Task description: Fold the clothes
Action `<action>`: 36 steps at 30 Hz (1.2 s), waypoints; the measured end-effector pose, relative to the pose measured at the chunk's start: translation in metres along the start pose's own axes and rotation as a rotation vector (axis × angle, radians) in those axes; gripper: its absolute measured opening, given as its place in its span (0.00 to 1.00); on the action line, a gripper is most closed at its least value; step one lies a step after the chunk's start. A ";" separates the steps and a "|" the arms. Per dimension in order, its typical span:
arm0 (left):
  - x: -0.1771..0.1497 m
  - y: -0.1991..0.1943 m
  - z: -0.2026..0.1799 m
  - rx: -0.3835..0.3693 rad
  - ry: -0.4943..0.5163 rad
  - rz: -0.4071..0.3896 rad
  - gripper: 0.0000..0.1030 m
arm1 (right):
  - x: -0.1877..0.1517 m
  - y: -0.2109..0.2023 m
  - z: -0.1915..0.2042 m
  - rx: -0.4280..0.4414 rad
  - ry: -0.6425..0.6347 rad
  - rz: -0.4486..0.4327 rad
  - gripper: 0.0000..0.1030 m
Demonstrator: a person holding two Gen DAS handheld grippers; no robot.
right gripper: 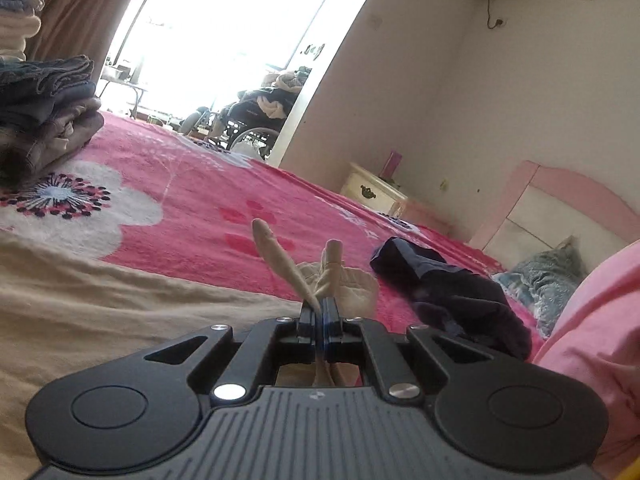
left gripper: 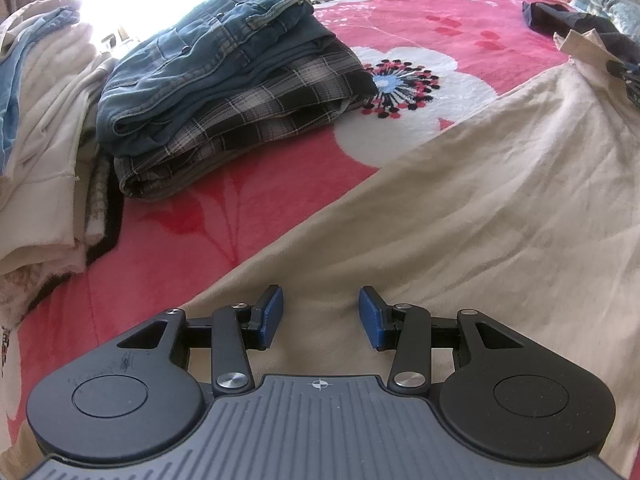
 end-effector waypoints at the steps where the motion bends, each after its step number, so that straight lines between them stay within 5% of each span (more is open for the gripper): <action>1: 0.000 0.000 0.000 -0.002 0.000 0.000 0.41 | 0.000 0.001 0.000 -0.007 -0.005 -0.001 0.04; 4: 0.000 0.000 0.001 -0.006 -0.002 -0.001 0.41 | -0.003 0.004 -0.010 -0.057 0.007 0.020 0.04; 7: 0.000 0.000 0.000 -0.005 -0.002 -0.001 0.41 | -0.023 0.008 -0.037 -0.142 0.131 0.153 0.07; 13: 0.000 0.000 0.002 -0.010 -0.002 -0.007 0.41 | -0.052 0.012 -0.047 -0.156 0.136 0.231 0.07; 22: 0.001 0.000 -0.001 0.002 -0.004 -0.004 0.41 | -0.006 0.016 -0.021 -0.051 0.085 0.088 0.03; 26: 0.002 0.001 -0.001 0.002 -0.006 -0.004 0.41 | 0.022 -0.012 0.020 0.143 -0.004 -0.054 0.05; 27: 0.002 0.001 -0.001 0.002 -0.006 -0.004 0.41 | 0.023 -0.020 0.027 0.196 -0.001 -0.069 0.14; 30: 0.003 0.001 -0.001 0.000 -0.006 -0.002 0.41 | 0.014 -0.040 0.021 0.268 0.125 -0.081 0.40; 36: 0.002 0.002 0.001 -0.015 -0.011 -0.009 0.41 | -0.036 -0.052 -0.049 0.185 0.522 0.065 0.41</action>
Point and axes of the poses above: each gripper's, at about its wrist camera, not at the fingertips, and y roughly the way its jaws point, z to its left, x to its top, the point moved 6 cm from there along y, roughly the way its jaws point, and after that the axes turned 15 degrees about -y, right-handed, at the moved point
